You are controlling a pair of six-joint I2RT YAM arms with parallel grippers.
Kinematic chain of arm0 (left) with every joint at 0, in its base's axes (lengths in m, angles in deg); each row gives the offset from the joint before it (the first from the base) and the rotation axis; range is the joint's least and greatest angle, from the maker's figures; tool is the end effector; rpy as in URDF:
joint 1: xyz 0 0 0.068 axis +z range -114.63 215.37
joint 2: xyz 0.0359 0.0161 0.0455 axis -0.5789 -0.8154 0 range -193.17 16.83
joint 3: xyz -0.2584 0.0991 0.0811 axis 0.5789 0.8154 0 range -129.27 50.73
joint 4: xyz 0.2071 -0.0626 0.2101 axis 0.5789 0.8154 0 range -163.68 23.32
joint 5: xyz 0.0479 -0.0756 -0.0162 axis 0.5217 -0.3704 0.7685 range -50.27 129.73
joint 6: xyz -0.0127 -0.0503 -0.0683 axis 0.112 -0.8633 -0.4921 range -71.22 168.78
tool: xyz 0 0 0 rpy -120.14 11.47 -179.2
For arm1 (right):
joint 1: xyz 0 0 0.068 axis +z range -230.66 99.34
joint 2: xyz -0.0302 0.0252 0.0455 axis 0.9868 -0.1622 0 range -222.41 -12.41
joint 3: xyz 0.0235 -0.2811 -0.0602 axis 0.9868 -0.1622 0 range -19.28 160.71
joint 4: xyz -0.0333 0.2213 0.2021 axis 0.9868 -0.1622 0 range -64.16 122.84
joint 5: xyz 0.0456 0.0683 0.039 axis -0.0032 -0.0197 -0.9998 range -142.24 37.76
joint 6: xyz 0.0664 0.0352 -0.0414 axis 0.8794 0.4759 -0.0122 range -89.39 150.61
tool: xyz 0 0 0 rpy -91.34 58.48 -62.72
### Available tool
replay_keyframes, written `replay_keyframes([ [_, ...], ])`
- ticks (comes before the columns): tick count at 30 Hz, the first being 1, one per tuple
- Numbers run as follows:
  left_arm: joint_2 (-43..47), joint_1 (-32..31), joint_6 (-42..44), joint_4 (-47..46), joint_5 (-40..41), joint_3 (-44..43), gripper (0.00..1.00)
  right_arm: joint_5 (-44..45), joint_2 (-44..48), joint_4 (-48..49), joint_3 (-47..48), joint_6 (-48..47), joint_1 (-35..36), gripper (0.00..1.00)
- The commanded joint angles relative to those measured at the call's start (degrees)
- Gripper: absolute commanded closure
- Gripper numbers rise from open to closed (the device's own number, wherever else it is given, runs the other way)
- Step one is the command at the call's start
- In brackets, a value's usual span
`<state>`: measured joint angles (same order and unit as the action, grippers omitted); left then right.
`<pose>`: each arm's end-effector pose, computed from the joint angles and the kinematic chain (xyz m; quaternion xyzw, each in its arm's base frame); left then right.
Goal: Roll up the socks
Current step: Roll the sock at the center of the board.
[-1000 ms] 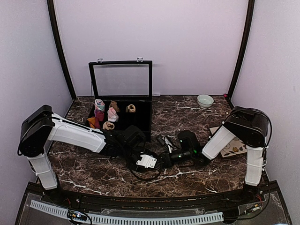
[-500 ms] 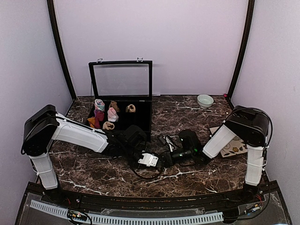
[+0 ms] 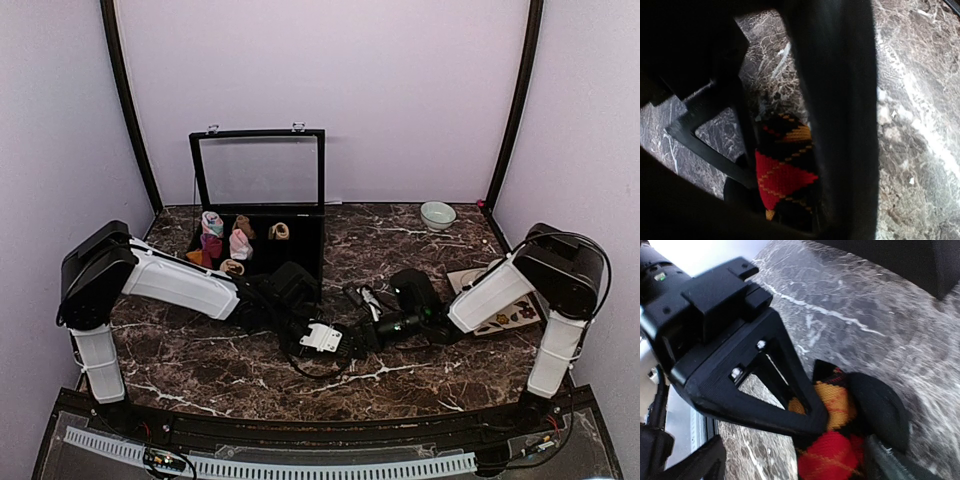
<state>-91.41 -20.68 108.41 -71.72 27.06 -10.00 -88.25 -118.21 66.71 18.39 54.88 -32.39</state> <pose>0.2331 -0.3760 0.0958 0.8097 0.4639 -0.0926 0.3473 0.2136 0.3063 0.0626 -0.3162 0.7923 0.4833 0.1968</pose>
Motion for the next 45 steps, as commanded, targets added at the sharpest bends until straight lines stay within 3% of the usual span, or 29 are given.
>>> replay_keyframes([
  [1, -7.0, 1.0, -1.3, 14.7, 2.3, 1.4, 0.87, 5.9, 1.2, -17.6, -4.7, -2.4, -0.5, 0.01],
  [9, -8.3, 2.3, -2.2, 17.4, -1.0, -0.4, 0.87, 13.7, 9.9, -22.5, -9.0, -5.7, -0.6, 0.01],
  [12, -8.7, 2.8, -2.4, 18.6, -1.9, -1.1, 0.87, 19.4, 14.9, -23.1, -10.7, -5.7, -0.5, 0.01],
  [15, -9.2, 3.4, -2.8, 21.2, -4.1, -2.7, 0.87, 30.7, 23.5, -24.1, -11.7, -4.0, -0.3, 0.01],
  [19, -11.7, 4.2, -3.5, 27.3, -8.0, -7.1, 0.87, 42.2, 39.3, -18.8, -15.6, -6.1, 2.2, 0.01],
  [23, -15.1, 4.8, -4.7, 34.1, -12.4, -12.5, 0.86, 46.4, 45.1, -12.1, -19.8, -5.1, 1.9, 0.0],
  [26, -16.7, 5.0, -5.6, 37.6, -15.1, -15.7, 0.86, 46.4, 38.7, -15.1, -17.1, -0.8, 1.8, 0.0],
  [30, -17.7, 5.3, -6.5, 40.3, -17.9, -18.1, 0.86, 39.3, 28.8, -19.0, -10.8, -1.9, 1.8, 0.0],
  [32, -18.6, 5.8, -7.2, 42.0, -20.0, -19.8, 0.86, 34.1, 32.4, -11.8, -13.9, -3.9, 1.4, 0.0],
  [34, -19.6, 6.8, -8.5, 43.3, -22.2, -21.3, 0.85, 40.6, 39.8, -2.3, -21.2, -0.8, 1.4, 0.0],
  [36, -20.7, 7.5, -8.8, 45.4, -24.8, -23.0, 0.85, 43.5, 44.7, 1.1, -24.3, 0.1, 1.3, 0.0],
  [41, -26.1, 8.1, -6.3, 55.4, -28.9, -29.7, 0.84, 35.1, 47.6, 2.7, -26.8, -9.6, 2.4, 0.0],
  [45, -28.8, 8.1, -6.4, 57.7, -29.3, -32.1, 0.82, 32.2, 44.3, -5.2, -22.1, -18.9, 5.1, 0.0],
])
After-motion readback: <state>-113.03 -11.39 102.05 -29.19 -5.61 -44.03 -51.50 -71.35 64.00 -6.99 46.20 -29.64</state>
